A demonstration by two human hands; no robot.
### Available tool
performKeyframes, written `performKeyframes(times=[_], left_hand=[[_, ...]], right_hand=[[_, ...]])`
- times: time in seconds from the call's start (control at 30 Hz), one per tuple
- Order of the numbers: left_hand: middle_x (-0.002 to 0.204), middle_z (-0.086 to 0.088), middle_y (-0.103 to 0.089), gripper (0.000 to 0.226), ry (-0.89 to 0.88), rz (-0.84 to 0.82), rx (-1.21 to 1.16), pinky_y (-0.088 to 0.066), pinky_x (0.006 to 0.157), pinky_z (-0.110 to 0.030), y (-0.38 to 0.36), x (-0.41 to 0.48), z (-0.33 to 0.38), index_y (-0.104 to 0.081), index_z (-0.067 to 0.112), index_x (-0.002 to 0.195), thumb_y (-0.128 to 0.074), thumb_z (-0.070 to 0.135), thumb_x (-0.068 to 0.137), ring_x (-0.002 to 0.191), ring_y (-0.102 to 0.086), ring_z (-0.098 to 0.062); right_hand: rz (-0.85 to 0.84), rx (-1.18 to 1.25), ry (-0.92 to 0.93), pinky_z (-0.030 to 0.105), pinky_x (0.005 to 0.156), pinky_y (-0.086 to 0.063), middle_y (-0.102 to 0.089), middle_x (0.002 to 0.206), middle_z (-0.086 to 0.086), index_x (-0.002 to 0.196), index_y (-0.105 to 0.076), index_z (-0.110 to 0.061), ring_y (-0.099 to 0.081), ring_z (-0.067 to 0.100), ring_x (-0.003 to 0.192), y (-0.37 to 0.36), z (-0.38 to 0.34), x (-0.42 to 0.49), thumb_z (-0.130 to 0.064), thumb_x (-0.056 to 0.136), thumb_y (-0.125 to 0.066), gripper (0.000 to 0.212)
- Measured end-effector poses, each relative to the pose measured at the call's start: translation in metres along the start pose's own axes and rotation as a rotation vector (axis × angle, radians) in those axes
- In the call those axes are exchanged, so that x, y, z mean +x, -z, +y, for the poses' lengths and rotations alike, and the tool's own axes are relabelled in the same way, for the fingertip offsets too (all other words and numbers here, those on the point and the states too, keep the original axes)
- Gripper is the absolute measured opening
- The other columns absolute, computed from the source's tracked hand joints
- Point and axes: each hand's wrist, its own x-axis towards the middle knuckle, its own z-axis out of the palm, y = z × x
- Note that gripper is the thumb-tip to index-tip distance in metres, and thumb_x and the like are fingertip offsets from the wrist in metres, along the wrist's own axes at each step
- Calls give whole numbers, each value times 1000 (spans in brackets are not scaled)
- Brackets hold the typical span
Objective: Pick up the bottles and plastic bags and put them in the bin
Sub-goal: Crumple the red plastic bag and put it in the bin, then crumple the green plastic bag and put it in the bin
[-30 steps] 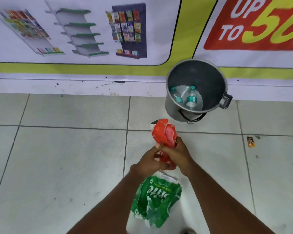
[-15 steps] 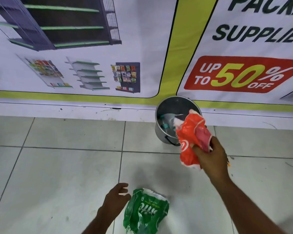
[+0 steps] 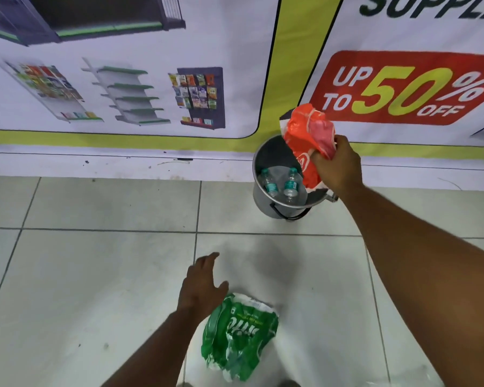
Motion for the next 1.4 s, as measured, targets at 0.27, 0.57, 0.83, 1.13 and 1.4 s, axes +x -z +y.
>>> performKeyframes(times=[0.27, 0.57, 0.83, 1.13, 1.4], left_hand=[[156, -9, -34, 88, -223, 112, 208, -42, 107, -49, 11, 58, 13, -22, 24, 153, -66, 48, 82, 138, -36, -32], [159, -10, -27, 99, -33, -59, 220, -41, 108, -50, -51, 38, -37, -7, 23, 156, -67, 50, 83, 140, -34, -34], [152, -15, -38, 105, 211, -258, 115, -43, 106, -50, -120, 23, -96, -9, 21, 156, -72, 52, 78, 134, -43, -38], [121, -10, -64, 43, 317, -338, -277, -52, 93, -42, -144, 6, -91, -46, 18, 127, -56, 41, 92, 101, -62, -26], [129, 3, -62, 48, 374, -512, -993, -52, 99, -44, -74, -30, -4, -59, 29, 126, -43, 61, 95, 119, -60, -19]], right_hand=[[16, -157, -32, 53, 104, -45, -57, 137, 12, 139, -43, -14, -55, 38, 126, -31, 26, 17, -61, 72, -72, 86], [296, 25, 251, 46, 106, -44, -55, 139, 13, 140, -49, -8, -53, 29, 127, -74, 81, -77, -35, 84, -69, 65], [-106, -102, -358, 43, 108, -40, -51, 143, 14, 143, -45, -9, -49, 35, 132, -154, 220, -269, -34, 87, -71, 66], [-488, 425, -851, 31, 76, -53, -76, 110, -2, 117, -68, -25, -70, 13, 95, -207, 222, -332, -53, 76, -79, 51], [-555, 423, -431, 26, 75, -58, -75, 91, -18, 103, -60, -34, -74, 3, 86, -148, 147, -287, -14, 78, -82, 39]])
